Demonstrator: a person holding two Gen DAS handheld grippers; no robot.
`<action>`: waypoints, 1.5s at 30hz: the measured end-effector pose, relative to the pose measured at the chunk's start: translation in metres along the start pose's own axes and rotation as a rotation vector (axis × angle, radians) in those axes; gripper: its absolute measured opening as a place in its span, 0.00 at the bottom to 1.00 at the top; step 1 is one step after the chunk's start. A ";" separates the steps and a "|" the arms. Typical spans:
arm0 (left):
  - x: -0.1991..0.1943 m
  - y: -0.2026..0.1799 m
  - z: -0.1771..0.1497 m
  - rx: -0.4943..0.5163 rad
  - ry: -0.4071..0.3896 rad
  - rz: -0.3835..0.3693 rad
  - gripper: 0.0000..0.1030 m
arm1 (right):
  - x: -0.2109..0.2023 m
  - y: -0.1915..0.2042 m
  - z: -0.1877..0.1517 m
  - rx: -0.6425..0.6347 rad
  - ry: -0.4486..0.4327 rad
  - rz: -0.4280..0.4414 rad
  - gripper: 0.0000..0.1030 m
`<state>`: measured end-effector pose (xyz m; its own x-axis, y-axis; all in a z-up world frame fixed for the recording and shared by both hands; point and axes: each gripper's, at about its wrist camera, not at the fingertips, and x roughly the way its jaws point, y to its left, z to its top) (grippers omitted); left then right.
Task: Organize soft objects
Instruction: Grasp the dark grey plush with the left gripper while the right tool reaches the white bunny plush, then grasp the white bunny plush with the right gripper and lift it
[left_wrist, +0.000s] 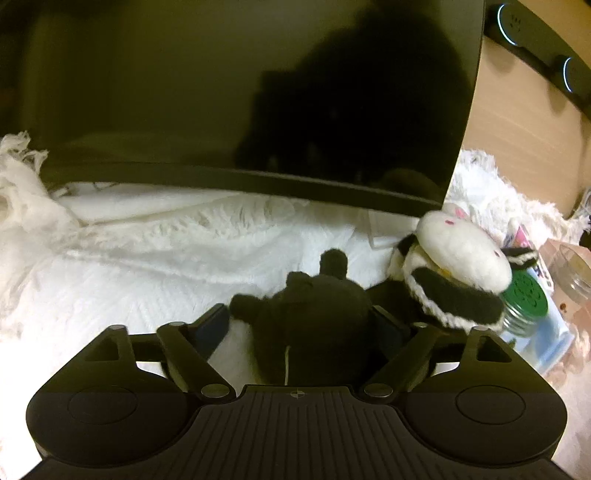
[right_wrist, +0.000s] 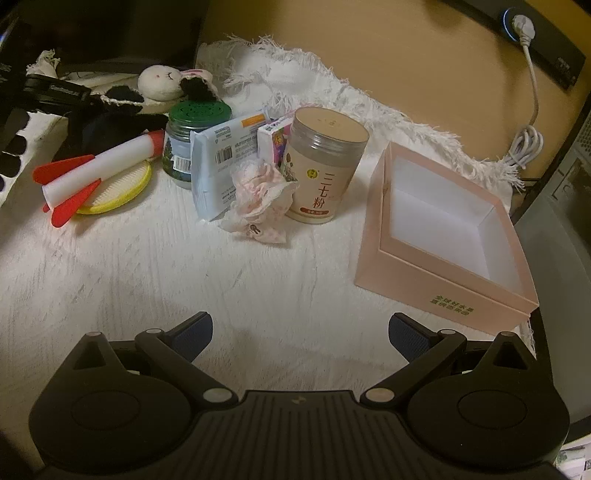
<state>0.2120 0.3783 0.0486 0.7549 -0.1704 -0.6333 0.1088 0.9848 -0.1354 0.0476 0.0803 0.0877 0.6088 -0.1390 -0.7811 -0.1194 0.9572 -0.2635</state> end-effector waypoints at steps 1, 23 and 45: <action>0.002 -0.002 0.001 0.006 -0.003 0.000 0.88 | -0.002 0.001 0.001 -0.007 -0.009 0.005 0.99; -0.052 0.004 -0.012 -0.087 -0.080 -0.091 0.63 | -0.034 0.023 0.159 0.025 -0.204 0.261 0.99; -0.168 0.073 -0.085 -0.405 -0.186 -0.049 0.63 | 0.151 0.103 0.271 0.282 0.279 0.271 0.99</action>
<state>0.0385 0.4760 0.0803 0.8625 -0.1713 -0.4761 -0.0867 0.8770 -0.4726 0.3397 0.2262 0.0960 0.3471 0.0992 -0.9326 -0.0041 0.9945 0.1042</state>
